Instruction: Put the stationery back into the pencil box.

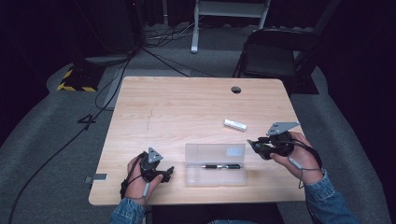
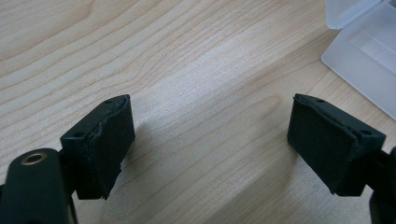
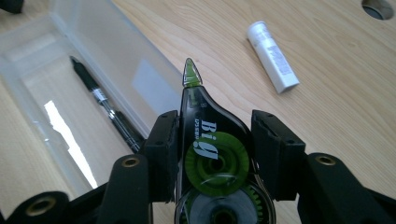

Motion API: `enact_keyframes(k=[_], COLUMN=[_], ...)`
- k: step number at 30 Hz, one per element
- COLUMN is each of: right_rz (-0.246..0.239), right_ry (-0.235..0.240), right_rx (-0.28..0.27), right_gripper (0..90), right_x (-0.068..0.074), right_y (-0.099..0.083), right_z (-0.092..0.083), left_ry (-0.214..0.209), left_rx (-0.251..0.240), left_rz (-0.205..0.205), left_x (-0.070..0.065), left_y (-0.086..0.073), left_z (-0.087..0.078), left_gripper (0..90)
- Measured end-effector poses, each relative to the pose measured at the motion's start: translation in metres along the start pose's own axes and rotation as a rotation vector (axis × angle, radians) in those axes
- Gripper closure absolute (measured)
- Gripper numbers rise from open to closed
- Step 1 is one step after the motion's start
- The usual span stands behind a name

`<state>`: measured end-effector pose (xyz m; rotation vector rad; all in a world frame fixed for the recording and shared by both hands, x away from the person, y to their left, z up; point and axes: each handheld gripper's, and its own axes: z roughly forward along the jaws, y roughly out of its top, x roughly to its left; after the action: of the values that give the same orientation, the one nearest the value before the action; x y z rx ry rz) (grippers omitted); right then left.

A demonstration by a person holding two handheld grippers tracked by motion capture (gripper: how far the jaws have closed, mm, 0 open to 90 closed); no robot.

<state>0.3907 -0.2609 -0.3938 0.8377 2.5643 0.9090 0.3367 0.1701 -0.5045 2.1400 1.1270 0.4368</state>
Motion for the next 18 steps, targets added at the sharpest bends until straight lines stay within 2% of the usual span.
enact_keyframes(k=[18], right_rz=[-0.118], right_ry=[0.169], right_rx=[-0.056], right_gripper=[53.9], right_x=[0.037], right_y=[0.015], right_z=[0.017], left_ry=[0.006], left_rx=[0.003], left_rz=[0.000], left_x=[0.000], left_y=[0.001], left_z=[0.000], left_gripper=[15.3])
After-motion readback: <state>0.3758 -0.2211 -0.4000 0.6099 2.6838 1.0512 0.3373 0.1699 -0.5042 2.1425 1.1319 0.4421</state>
